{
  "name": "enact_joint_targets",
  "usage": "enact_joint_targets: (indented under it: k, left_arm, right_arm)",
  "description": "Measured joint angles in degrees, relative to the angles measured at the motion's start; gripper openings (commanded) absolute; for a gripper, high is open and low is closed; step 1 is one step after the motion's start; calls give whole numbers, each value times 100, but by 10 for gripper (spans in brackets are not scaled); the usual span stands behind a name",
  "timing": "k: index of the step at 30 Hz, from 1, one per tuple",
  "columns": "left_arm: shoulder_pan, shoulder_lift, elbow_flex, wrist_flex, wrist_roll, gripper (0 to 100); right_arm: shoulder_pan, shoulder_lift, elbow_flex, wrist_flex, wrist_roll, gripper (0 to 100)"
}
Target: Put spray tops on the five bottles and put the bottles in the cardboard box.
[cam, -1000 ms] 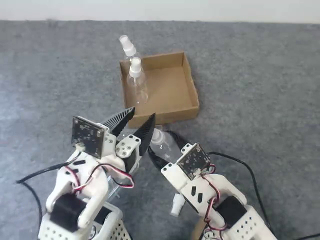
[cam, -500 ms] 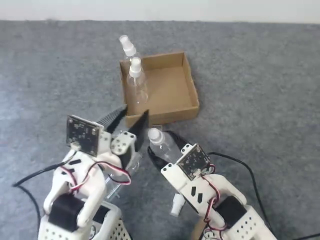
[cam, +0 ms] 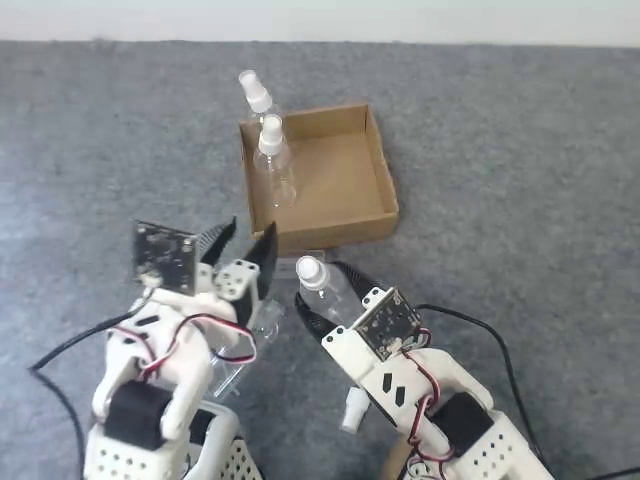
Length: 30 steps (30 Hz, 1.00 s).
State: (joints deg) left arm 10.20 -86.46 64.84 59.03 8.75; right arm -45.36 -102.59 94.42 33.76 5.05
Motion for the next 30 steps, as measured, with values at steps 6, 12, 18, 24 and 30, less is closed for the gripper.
enact_joint_targets:
  k: [6,12,18,24,30]
  left_arm:
    - [607,35,404,0,-229,152]
    - [1187,-9,492,0,-598,152]
    - [1389,-18,492,88,-703,152]
    - [1081,-9,510,105,-800,152]
    - [-9,9,352,141,-800,152]
  right_arm:
    - [0,0,0,0,0,37]
    - [18,0,0,0,0,37]
    - [18,0,0,0,0,37]
    - [0,0,0,0,0,37]
    - [0,0,0,0,0,37]
